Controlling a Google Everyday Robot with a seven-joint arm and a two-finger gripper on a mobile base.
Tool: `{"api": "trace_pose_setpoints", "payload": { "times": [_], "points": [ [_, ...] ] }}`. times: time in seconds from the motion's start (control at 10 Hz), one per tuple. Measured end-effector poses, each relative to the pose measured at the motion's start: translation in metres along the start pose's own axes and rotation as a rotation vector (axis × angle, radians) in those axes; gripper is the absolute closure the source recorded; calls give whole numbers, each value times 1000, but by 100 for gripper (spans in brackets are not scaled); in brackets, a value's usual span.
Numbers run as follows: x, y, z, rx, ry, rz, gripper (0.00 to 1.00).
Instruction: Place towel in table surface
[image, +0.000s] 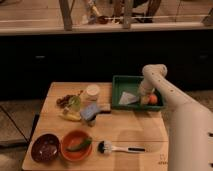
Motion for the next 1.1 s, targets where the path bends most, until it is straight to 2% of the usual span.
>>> {"api": "trace_pose_setpoints", "payload": {
  "times": [0.2, 0.9, 1.0, 1.1],
  "points": [
    [-16, -5, 4, 3, -7, -44, 20],
    [-45, -7, 13, 11, -47, -154, 21],
    [-48, -7, 13, 12, -51, -162, 25],
    [-51, -6, 14, 10, -57, -175, 38]
  ]
}}
